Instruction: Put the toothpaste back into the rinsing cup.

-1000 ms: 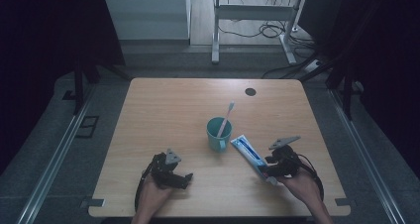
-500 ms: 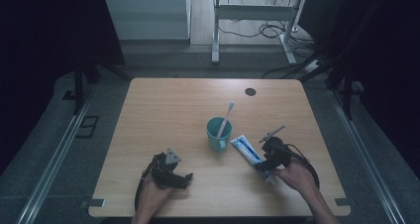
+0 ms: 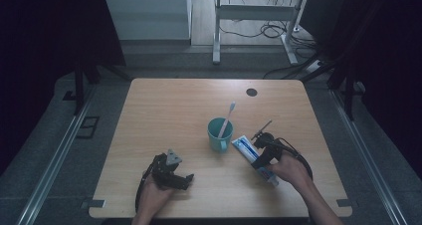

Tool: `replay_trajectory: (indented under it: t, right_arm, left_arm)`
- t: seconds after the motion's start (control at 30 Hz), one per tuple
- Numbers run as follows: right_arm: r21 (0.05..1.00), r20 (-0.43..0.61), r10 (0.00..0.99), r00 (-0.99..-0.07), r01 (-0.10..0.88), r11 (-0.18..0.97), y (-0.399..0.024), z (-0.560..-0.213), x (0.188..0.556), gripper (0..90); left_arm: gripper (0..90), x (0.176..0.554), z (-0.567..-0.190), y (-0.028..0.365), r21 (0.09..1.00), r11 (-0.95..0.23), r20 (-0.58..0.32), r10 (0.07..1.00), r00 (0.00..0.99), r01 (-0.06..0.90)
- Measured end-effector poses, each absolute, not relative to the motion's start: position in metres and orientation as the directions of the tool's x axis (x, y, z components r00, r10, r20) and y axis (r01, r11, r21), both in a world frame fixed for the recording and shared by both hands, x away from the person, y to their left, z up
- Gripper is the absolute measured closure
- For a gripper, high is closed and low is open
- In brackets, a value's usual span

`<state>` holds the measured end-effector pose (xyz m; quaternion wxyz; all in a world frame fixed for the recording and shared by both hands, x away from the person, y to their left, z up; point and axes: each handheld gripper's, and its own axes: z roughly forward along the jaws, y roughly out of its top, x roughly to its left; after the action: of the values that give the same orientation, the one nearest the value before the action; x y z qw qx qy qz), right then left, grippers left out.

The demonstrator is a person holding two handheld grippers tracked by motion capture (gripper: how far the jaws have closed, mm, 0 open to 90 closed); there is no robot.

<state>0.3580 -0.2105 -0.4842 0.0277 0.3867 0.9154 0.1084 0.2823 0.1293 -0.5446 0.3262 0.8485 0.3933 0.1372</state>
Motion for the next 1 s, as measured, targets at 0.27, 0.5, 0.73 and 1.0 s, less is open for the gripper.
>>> replay_trajectory:
  t: [0.27, 0.5, 0.73, 1.0]
  right_arm:
    - [0.152, 0.015, 0.716, -0.698, 0.71, 0.688, -0.201, -0.487, 0.367, 29.9]
    - [0.122, -0.002, 0.715, -0.699, 0.709, 0.694, -0.194, -0.491, 0.371, 31.9]
    - [0.081, -0.016, 0.715, -0.698, 0.712, 0.697, -0.185, -0.497, 0.375, 40.0]
    - [0.05, -0.001, 0.755, -0.656, 0.754, 0.655, -0.186, -0.501, 0.38, 49.3]
  left_arm:
    - [0.5, 0.282, -0.545, 0.129, 0.661, -0.477, -0.025, 0.758, 0.652, 0.579]
    - [0.5, 0.282, -0.545, 0.129, 0.661, -0.476, -0.026, 0.758, 0.652, 0.58]
    - [0.6, 0.282, -0.545, 0.129, 0.662, -0.476, -0.026, 0.758, 0.652, 0.58]
    - [0.7, 0.282, -0.545, 0.129, 0.662, -0.476, -0.025, 0.757, 0.653, 0.578]
